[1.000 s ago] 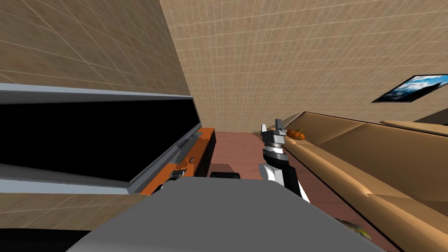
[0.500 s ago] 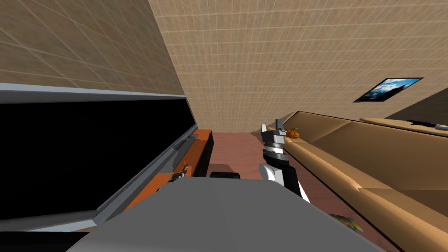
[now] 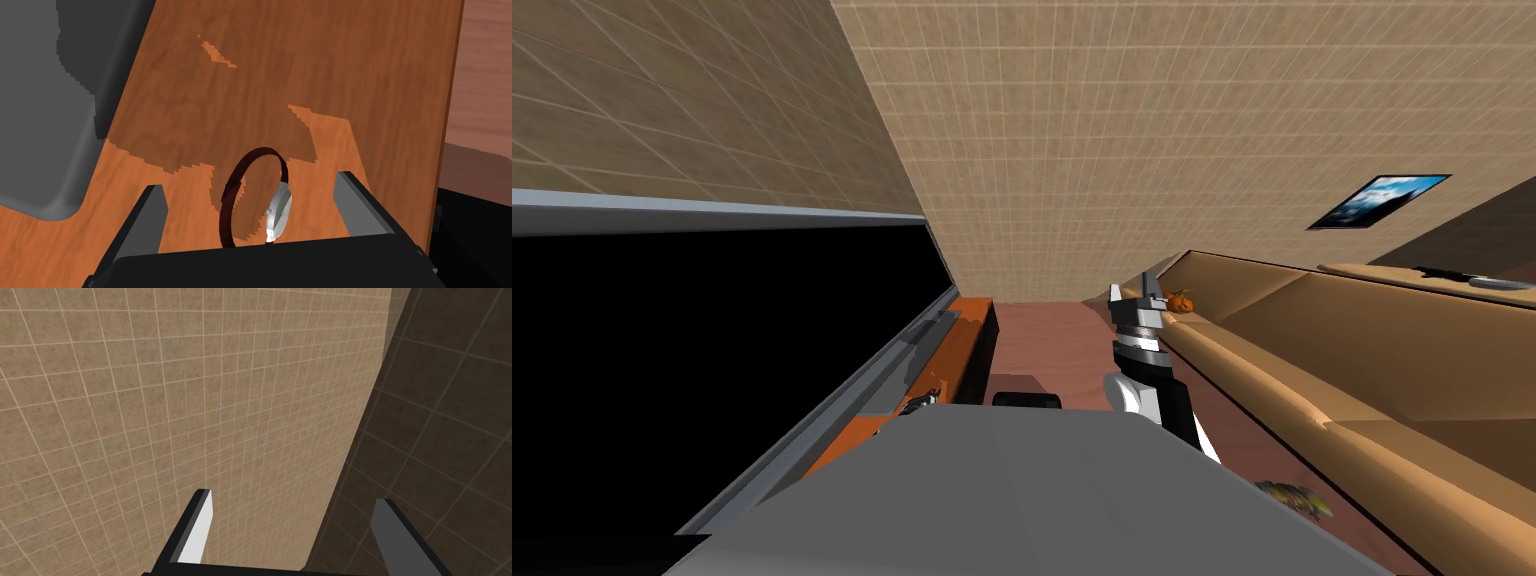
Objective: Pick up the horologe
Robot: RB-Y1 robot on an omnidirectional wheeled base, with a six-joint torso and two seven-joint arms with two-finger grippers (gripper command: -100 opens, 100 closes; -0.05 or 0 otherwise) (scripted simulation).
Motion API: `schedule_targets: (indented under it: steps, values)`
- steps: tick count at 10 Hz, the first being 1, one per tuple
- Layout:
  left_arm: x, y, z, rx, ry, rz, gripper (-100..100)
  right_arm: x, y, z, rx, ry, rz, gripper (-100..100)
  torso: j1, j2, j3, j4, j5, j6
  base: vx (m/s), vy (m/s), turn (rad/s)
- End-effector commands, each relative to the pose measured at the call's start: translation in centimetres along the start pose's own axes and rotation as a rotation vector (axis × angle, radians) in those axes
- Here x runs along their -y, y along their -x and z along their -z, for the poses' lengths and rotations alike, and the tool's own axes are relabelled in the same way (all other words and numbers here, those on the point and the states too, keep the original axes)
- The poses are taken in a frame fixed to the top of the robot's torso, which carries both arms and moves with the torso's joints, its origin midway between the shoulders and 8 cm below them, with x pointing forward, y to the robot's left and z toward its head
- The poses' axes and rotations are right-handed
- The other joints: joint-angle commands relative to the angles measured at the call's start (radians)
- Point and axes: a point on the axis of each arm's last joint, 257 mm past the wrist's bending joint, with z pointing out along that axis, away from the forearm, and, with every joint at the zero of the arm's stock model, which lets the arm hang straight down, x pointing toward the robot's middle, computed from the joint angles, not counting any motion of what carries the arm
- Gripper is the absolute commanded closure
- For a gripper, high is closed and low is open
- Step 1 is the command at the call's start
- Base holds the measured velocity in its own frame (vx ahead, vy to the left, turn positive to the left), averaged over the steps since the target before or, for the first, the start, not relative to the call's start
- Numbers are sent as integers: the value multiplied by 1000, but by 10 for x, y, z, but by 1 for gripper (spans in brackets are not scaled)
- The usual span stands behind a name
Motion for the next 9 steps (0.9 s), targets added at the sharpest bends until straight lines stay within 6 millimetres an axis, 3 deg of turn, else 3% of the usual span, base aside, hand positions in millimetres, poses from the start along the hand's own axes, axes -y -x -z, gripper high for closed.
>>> schedule_targets:
  steps: [1, 9]
  values:
    - [-3, -1, -1, 0, -8, 3, -100, 0, 0, 0, 0, 0, 0, 0, 0, 0, 0, 0, 0, 0, -43, 70, -63]
    - [-45, -8, -15, 14, -37, 43, -100, 0, 0, 0, 0, 0, 0, 0, 2, 2, 2, 1, 0, 0, -53, 62, -64]
